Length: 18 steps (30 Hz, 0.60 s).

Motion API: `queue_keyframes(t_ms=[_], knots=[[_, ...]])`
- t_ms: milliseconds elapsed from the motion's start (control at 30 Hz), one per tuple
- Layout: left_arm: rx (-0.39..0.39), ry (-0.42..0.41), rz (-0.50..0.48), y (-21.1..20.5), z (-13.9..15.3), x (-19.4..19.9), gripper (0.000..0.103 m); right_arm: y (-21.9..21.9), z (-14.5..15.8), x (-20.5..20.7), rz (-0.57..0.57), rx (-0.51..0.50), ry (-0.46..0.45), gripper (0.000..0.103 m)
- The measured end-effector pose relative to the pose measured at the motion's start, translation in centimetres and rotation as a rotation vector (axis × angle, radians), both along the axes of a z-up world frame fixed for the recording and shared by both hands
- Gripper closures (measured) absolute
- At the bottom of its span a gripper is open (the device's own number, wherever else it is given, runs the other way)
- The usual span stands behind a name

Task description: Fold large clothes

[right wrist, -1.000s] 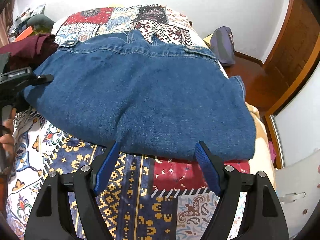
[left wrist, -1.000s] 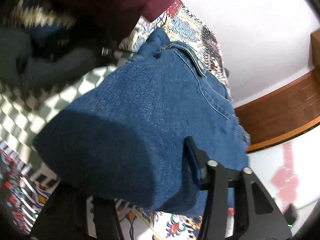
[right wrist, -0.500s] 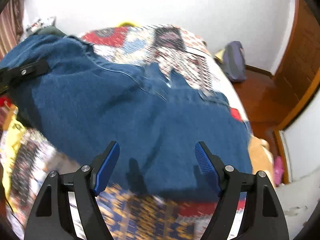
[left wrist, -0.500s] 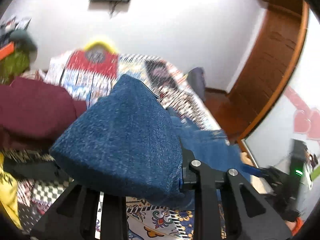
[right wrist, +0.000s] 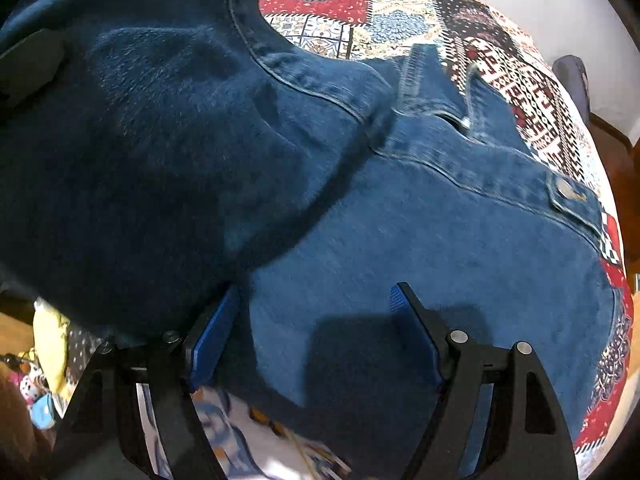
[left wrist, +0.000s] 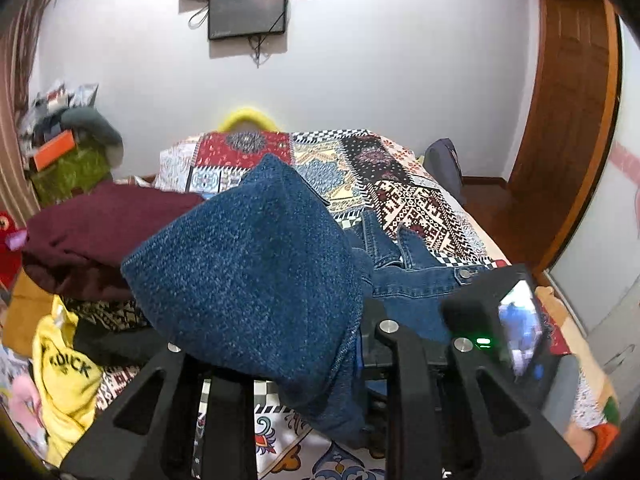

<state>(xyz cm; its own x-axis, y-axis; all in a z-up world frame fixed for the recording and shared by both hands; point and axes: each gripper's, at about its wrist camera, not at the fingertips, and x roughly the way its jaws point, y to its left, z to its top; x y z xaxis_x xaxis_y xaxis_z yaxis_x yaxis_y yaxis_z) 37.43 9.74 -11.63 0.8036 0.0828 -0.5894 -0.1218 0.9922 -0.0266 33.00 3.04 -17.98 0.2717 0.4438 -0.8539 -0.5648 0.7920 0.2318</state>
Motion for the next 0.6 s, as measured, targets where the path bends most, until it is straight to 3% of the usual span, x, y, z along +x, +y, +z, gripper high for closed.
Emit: queue_keyframes(t_ms=[133,267,333,467,600], knots=[[0.031,-0.016,-0.049,-2.6,0.9,0.0,0.080,-5.9,0.6,-1.1,-0.064,-0.038,-0.055,0.028],[0.077,-0.027,-0.123,-6.6,1.0,0.7,0.080,-13.5,0.2,-2.2,-0.206,-0.137,-0.109,0.028],[0.087,-0.024,-0.169,-8.8,0.8,1.4,0.081,-17.2,-0.5,-2.4,-0.274,-0.168,-0.093,0.028],[0.152,0.014,-0.313,-15.5,-1.1,2.4,0.081,-22.1,-1.6,-2.4,-0.383,-0.159,-0.035,0.028],[0.179,0.118,-0.459,-21.4,-4.8,3.2,0.081,-24.5,-1.8,-3.4,-0.432,-0.150,-0.018,0.028]])
